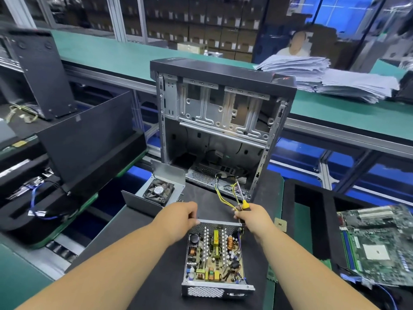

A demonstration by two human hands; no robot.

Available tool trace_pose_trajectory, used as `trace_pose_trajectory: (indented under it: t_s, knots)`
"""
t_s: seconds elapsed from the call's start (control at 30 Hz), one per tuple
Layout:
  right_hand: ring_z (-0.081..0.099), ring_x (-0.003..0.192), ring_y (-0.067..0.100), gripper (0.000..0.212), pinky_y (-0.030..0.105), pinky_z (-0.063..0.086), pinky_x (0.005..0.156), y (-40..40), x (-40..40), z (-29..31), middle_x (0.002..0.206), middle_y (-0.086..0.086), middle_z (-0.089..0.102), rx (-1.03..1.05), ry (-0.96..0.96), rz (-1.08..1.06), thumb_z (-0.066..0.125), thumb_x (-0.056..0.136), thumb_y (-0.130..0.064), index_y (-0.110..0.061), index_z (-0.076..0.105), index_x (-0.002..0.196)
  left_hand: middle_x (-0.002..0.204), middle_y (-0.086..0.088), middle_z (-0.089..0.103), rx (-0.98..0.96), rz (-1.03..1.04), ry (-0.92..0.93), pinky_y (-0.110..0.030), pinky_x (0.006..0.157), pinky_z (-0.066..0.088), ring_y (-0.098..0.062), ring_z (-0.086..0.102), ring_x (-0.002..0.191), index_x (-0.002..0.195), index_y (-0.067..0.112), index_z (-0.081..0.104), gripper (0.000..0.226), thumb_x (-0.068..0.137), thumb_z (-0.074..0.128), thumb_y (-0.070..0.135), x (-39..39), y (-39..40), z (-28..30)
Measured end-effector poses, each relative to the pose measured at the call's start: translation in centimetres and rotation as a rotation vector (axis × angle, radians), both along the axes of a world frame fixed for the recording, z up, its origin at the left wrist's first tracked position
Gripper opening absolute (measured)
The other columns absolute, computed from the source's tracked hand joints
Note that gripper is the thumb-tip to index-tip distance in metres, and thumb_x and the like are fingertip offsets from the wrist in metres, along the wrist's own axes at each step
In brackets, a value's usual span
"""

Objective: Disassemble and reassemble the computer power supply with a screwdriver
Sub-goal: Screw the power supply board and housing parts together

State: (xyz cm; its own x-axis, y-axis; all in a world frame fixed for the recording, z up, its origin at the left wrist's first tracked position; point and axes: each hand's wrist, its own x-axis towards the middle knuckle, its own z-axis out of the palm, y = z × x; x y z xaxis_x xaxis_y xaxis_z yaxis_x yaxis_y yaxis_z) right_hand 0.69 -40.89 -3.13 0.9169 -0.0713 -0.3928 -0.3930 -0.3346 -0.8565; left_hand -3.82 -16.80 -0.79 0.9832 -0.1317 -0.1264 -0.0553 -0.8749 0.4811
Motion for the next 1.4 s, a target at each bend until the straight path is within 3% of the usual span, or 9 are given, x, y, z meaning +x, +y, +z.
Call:
trace_pose_trajectory:
  t_s: [0.17,0.4,0.63,0.73,0.8,0.93,1.07,1.27,1.4]
  knots:
    - [0.057,0.076,0.013,0.01,0.024,0.038,0.06,0.1,0.3,0.3,0.082,-0.003,0.073,0.152,-0.013,-0.111,0.062,0.094,-0.007,-0.011,0.071,0.093,0.07,0.005,0.058,-0.02,-0.004,-0.003,-0.029,0.057,0.039,-0.013,0.051,0.065,0.07,0.027,0.044,0.03,0.092,0.064,0.034,0.3,-0.2,-0.1]
    - [0.054,0.076,0.015,0.016,0.026,0.042,0.061,-0.9,-0.4,1.0,0.085,-0.004,0.074,0.104,-0.097,0.001,0.061,0.094,-0.013,-0.025,0.071,0.097,0.068,0.005,0.053,-0.005,-0.055,-0.012,-0.028,0.055,0.035,-0.011,0.043,0.06,0.074,0.025,0.044,0.029,0.094,0.062,0.035,0.9,-0.1,0.0]
    - [0.049,0.057,0.005,0.013,0.02,0.041,0.058,-2.7,-1.5,1.8,0.079,-0.008,0.069,-0.068,-0.164,0.101,0.063,0.095,-0.017,-0.027,0.07,0.097,0.067,0.006,0.054,0.019,-0.101,-0.039,-0.025,0.053,0.034,-0.009,0.044,0.059,0.078,0.024,0.047,0.024,0.095,0.06,0.035,1.3,0.0,-0.2]
    - [0.049,0.062,0.009,0.011,0.022,0.042,0.062,-3.1,-2.0,1.9,0.076,-0.01,0.065,-0.094,-0.155,0.096,0.064,0.094,-0.02,-0.028,0.069,0.099,0.067,0.006,0.055,0.024,-0.104,-0.026,-0.024,0.052,0.034,-0.01,0.045,0.059,0.078,0.025,0.046,0.025,0.095,0.06,0.035,1.5,0.1,-0.3]
    - [0.056,0.07,0.009,0.009,0.023,0.042,0.066,-3.1,-2.4,2.1,0.084,-0.01,0.069,-0.13,-0.162,0.107,0.065,0.094,-0.022,-0.03,0.068,0.098,0.068,0.005,0.056,0.032,-0.112,-0.024,-0.025,0.053,0.036,-0.011,0.046,0.06,0.078,0.024,0.046,0.024,0.096,0.059,0.035,1.7,0.1,-0.4]
    - [0.059,0.084,0.002,0.011,0.016,0.04,0.068,-3.1,-3.3,2.2,0.091,-0.013,0.07,-0.153,-0.203,0.109,0.064,0.094,-0.022,-0.033,0.065,0.091,0.071,0.004,0.057,0.035,-0.127,-0.029,-0.024,0.052,0.034,-0.012,0.046,0.061,0.079,0.024,0.045,0.024,0.095,0.059,0.035,2.0,0.0,-0.4]
    - [0.051,0.074,0.008,0.018,0.025,0.041,0.07,-2.8,-4.1,2.4,0.077,-0.01,0.06,-0.273,-0.274,0.186,0.063,0.095,-0.024,-0.034,0.058,0.08,0.068,0.006,0.055,0.049,-0.158,-0.014,-0.026,0.053,0.032,-0.01,0.046,0.061,0.075,0.027,0.042,0.028,0.095,0.059,0.036,2.4,0.0,-0.3]
    - [0.05,0.077,-0.002,0.032,0.01,0.033,0.067,-2.3,-5.1,3.2,0.08,-0.016,0.054,-0.536,-0.365,0.271,0.061,0.096,-0.028,-0.044,0.045,0.073,0.069,0.004,0.056,0.041,-0.193,0.002,-0.031,0.057,0.039,-0.014,0.048,0.063,0.078,0.026,0.043,0.025,0.095,0.058,0.035,2.8,0.0,-0.4]
    - [0.048,0.069,0.005,0.029,0.019,0.038,0.061,-3.0,-5.5,3.0,0.076,-0.01,0.051,-0.565,-0.346,0.254,0.059,0.097,-0.028,-0.035,0.044,0.074,0.071,0.003,0.058,0.03,-0.202,0.012,-0.035,0.063,0.046,-0.018,0.052,0.066,0.077,0.026,0.042,0.026,0.095,0.059,0.035,2.8,0.0,-0.3]
